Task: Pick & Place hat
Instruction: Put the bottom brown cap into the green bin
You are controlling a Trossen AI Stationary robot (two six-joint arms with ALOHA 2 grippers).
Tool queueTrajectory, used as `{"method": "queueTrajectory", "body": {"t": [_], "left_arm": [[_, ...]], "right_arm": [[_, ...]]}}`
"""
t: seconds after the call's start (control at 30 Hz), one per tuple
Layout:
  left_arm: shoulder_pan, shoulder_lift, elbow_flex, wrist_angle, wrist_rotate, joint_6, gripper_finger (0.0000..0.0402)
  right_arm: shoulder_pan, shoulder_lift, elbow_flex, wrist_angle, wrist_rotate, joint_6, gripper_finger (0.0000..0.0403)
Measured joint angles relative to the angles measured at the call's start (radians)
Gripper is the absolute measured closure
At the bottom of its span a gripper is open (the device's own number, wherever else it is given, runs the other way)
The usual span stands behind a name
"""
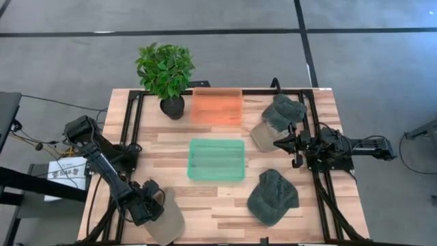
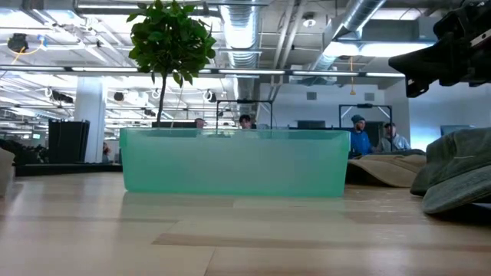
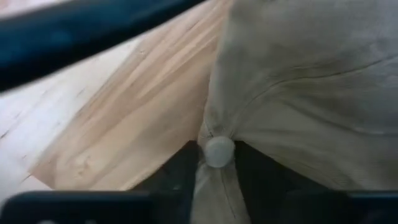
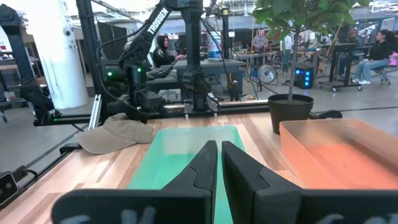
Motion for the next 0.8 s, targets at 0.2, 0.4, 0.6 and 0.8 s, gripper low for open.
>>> {"method": "queueTrajectory", "body": {"t": [0.2, 0.4, 0.6, 0.8], "left_arm": [[0.003, 0.001, 0.005, 0.001, 0.006, 0.035, 0.0380], [0.017, 0.006, 0.140, -0.192, 0.026, 0.126, 0.0380], [0.050, 0.005, 0.372, -0.513, -0.019, 0.226, 0.0380], [0.109, 0.005, 0.572, -0.715, -0.105, 0.335, 0.0380]], "right_arm": [[0.000, 0.000, 0.000, 0.000, 0.000, 0.000, 0.0386], [0.000, 0.000, 0.000, 0.000, 0.000, 0.000, 0.0386], [0.000, 0.000, 0.000, 0.000, 0.000, 0.000, 0.0386], [0.000, 0.000, 0.000, 0.000, 0.000, 0.000, 0.0386]]}}
